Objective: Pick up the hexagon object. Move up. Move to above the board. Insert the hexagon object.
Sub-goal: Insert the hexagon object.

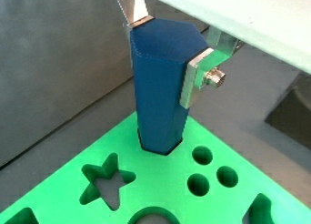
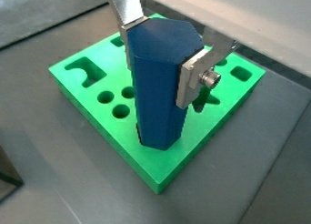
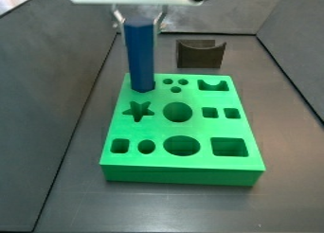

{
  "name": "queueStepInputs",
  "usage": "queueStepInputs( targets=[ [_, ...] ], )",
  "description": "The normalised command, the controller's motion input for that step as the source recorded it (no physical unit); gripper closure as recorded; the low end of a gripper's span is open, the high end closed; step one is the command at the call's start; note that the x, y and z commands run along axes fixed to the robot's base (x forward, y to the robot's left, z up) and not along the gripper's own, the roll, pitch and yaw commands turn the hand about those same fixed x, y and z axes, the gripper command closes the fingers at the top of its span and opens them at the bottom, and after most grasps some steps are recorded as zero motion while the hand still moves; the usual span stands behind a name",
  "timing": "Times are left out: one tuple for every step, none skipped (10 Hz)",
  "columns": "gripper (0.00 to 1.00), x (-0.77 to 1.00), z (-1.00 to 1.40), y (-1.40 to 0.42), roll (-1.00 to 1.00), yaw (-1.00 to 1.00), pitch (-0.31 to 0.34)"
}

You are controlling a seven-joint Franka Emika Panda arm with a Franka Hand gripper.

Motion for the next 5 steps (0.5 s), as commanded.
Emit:
queueStepInputs(
  targets=[
    [1.0, -0.11, -0.7, 0.0, 0.18, 0.08, -0.041],
    [1.0, -0.06, -0.72, -0.02, 0.21, 0.1, -0.013],
    [1.0, -0.11, -0.09, 0.0, 0.13, 0.0, 0.0],
    [1.0, 0.0, 0.0, 0.0, 0.0, 0.0, -0.006],
    [1.0, 0.0, 0.0, 0.0, 0.0, 0.0, 0.019]
  ],
)
